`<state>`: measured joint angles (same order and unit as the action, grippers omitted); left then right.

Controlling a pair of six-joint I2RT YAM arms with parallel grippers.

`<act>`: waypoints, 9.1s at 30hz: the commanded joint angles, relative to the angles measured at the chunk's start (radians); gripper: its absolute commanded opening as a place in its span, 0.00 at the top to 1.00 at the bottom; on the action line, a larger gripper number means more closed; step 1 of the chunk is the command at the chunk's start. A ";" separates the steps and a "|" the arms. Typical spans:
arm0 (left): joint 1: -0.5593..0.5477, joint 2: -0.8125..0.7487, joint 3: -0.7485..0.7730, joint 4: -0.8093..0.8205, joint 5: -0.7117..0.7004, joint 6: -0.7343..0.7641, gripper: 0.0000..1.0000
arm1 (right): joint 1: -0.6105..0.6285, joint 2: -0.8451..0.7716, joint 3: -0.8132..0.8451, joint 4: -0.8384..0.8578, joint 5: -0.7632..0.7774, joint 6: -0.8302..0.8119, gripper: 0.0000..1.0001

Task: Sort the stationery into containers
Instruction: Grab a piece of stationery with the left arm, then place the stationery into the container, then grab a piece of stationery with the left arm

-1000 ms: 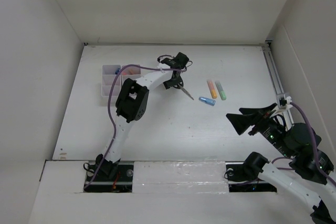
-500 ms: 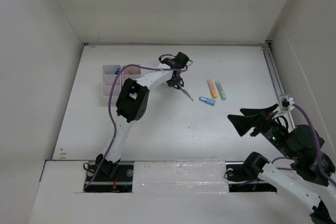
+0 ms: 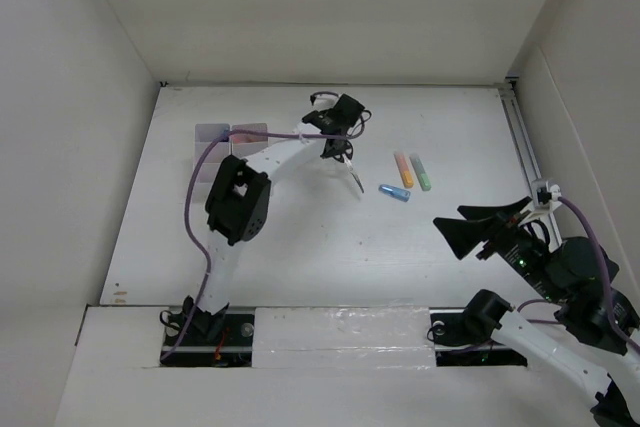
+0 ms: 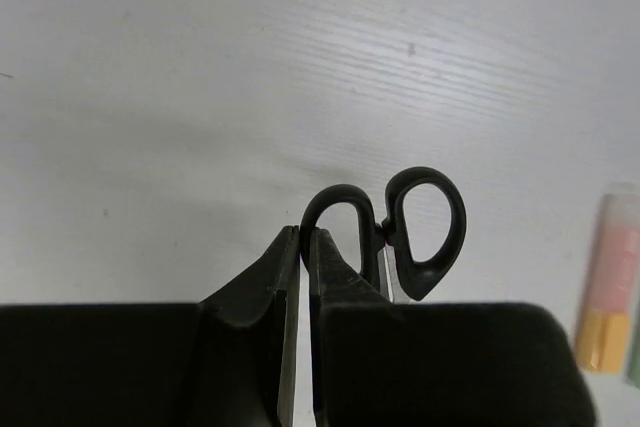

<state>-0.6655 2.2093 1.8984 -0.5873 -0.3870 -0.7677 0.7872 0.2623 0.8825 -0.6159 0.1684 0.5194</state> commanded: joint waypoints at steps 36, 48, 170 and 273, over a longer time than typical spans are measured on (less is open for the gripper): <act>0.254 -0.747 -0.423 -0.103 -0.938 -0.411 1.00 | 0.009 0.104 0.044 0.031 0.003 -0.033 0.03; 0.254 -0.702 -0.496 -0.101 -0.941 -0.467 1.00 | 0.009 0.104 0.024 0.041 -0.006 -0.033 0.03; 0.179 -0.715 -0.651 0.083 -0.826 -0.414 0.48 | 0.009 0.161 -0.031 0.097 -0.052 -0.024 0.03; -0.186 0.446 0.398 -0.385 0.283 -0.535 1.00 | 0.009 -0.195 0.182 -0.200 0.356 0.108 0.01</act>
<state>-0.8555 2.5710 2.3753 -0.8627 -0.0238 -1.3697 0.7872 0.0719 1.0336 -0.8032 0.5293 0.6537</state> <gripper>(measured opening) 0.087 0.993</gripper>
